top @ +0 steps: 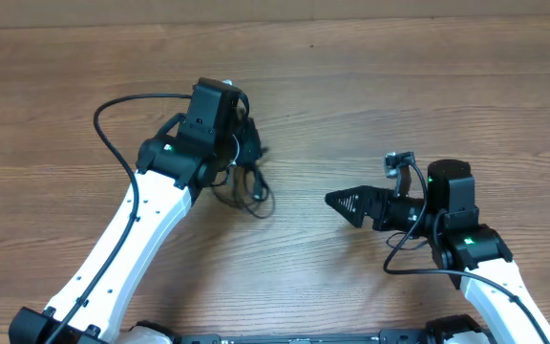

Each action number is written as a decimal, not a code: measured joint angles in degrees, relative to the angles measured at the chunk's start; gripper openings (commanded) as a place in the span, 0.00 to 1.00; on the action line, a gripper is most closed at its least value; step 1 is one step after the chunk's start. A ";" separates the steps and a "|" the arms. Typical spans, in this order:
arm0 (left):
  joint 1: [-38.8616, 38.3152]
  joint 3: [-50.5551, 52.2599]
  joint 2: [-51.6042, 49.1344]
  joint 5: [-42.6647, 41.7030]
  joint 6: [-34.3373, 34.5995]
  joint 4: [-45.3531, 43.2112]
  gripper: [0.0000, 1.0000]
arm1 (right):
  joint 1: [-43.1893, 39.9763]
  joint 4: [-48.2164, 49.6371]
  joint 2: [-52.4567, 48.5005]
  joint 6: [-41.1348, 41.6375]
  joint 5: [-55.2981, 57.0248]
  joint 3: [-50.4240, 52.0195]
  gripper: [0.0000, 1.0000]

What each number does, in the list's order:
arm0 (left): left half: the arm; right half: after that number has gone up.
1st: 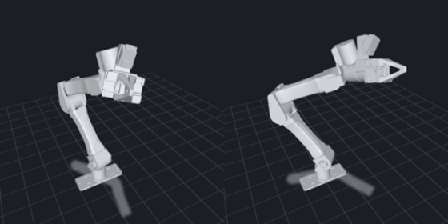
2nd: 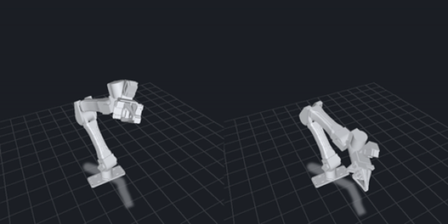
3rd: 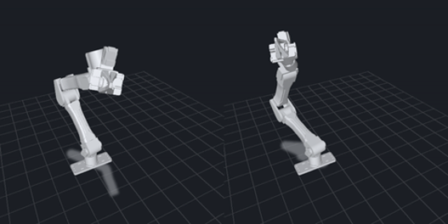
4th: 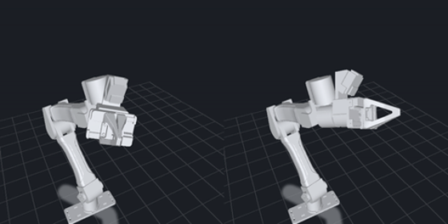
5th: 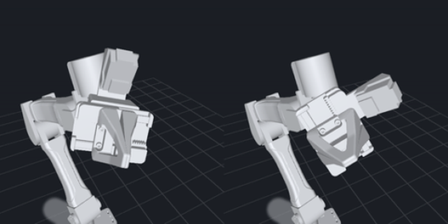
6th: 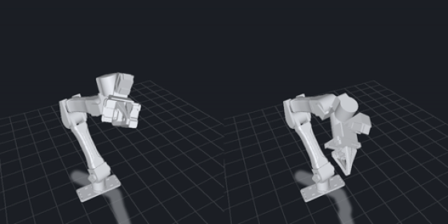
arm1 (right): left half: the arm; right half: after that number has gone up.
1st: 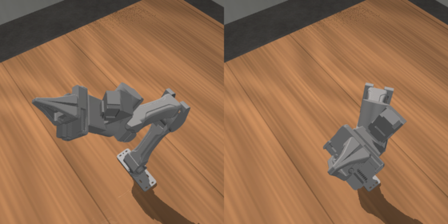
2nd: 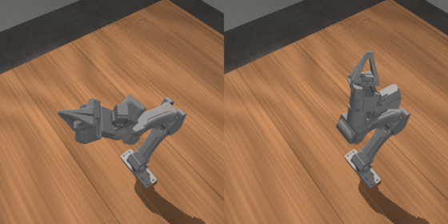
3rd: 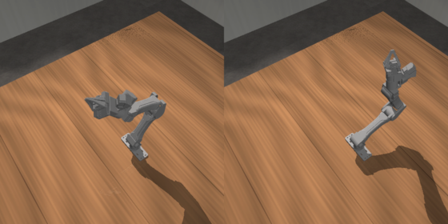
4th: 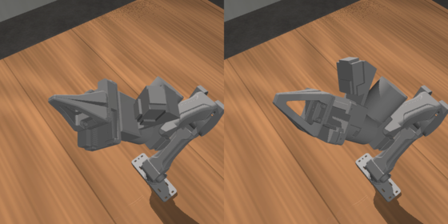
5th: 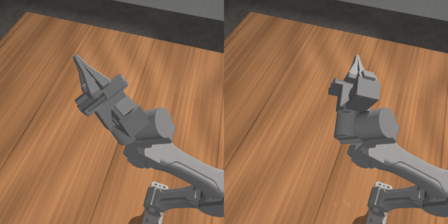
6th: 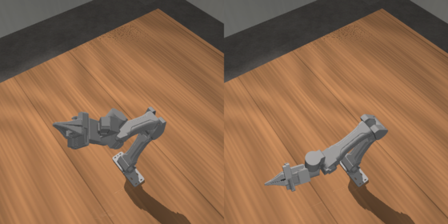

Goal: Untangle cables

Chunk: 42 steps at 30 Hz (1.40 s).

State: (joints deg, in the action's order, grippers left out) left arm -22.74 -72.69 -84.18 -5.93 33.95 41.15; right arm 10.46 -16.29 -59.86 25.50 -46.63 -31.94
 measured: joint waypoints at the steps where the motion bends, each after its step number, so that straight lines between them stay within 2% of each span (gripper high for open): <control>1: 0.00 0.00 -0.04 -1.51 -0.22 -0.33 0.04 | 0.63 0.74 0.00 0.02 -0.50 0.00 0.97; 3: 0.00 0.00 -0.04 -5.22 -0.96 -0.98 0.04 | 2.36 2.43 0.00 0.07 -1.25 0.00 0.92; 7: 0.00 0.00 -0.04 -12.48 -4.63 -3.04 0.04 | 6.16 5.16 0.00 0.83 0.68 0.00 0.92; 12: 0.02 0.00 -0.04 -23.89 -13.79 -4.72 0.04 | 8.94 8.48 0.00 4.33 7.21 0.00 0.91; 16: 0.02 0.00 -0.04 -35.34 -23.85 -4.72 0.04 | 9.84 13.51 0.00 6.58 9.64 0.00 0.83; 19: 0.00 0.00 -0.04 -41.09 -28.87 -4.72 0.04 | 9.90 15.10 0.00 9.73 11.02 0.00 0.79; 25: 0.00 0.00 -0.04 -48.65 -33.18 -4.70 0.04 | 9.90 19.74 -0.04 22.01 14.25 0.02 0.60; 29: 0.00 0.00 -0.04 -53.53 -35.17 -4.72 0.04 | 9.90 21.46 -0.04 31.43 15.58 0.02 0.29; 30: 0.00 0.00 -0.04 -54.71 -35.50 -4.74 0.04 | 9.88 21.38 -0.04 32.94 15.89 0.02 0.23; 32: 0.00 0.00 -0.04 -56.81 -35.91 -4.85 0.04 | 9.90 21.49 -0.04 34.67 16.52 0.00 0.04; 37: 0.02 0.00 -0.04 -58.21 -36.11 -4.83 0.04 | 9.92 21.29 -0.04 32.70 17.09 0.00 0.04; 42: 0.02 0.00 -0.04 -51.98 -35.12 -4.00 0.04 | 8.94 18.16 0.09 28.33 17.51 0.00 0.04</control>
State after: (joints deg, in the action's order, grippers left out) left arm -22.72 -72.69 -84.23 -57.91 -1.17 37.15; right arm 19.40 1.87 -59.77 53.82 -29.12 -31.94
